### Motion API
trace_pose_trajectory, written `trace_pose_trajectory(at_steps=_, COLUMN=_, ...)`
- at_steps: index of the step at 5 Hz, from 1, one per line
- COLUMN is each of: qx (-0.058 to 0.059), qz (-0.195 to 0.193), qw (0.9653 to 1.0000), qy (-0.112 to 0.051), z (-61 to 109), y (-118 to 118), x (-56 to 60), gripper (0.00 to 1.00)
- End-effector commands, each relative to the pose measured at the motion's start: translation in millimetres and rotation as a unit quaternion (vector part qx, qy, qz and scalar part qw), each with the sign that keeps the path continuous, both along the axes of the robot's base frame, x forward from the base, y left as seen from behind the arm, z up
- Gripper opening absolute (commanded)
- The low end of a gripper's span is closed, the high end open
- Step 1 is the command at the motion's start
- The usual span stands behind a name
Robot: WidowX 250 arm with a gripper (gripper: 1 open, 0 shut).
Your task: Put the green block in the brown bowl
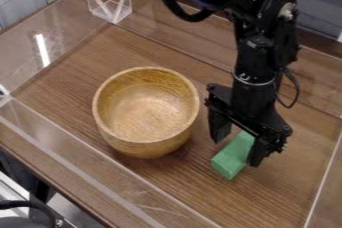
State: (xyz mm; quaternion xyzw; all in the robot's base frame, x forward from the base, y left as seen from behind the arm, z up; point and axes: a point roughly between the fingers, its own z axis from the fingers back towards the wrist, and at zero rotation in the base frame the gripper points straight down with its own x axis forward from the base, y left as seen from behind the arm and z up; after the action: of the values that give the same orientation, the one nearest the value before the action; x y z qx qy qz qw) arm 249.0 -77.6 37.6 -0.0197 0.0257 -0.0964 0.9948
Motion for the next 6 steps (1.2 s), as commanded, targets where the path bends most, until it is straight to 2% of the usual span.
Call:
trace_pose_trajectory(at_steps=1, qx=-0.006, qz=0.004, qw=0.9998, qy=-0.017, z=7.6, y=0, x=6.6, gripper=1.00)
trace_pose_trajectory(at_steps=2, qx=-0.006, qz=0.005, qw=0.9998, qy=-0.017, z=7.3, y=-1, x=6.8, gripper=1.00)
trace_pose_trajectory(at_steps=4, qx=-0.009, qz=0.005, qw=0.9998, qy=-0.018, z=-9.1, y=1, x=6.5, gripper=1.00)
trace_pose_trajectory(at_steps=5, qx=-0.012, qz=0.007, qw=0.9997, qy=-0.020, z=-8.2, y=1, x=5.4, gripper=0.00)
trace_pose_trajectory(at_steps=6, qx=-0.017, qz=0.013, qw=0.9997, qy=-0.013, z=5.8, y=3, x=1.6, gripper=0.00)
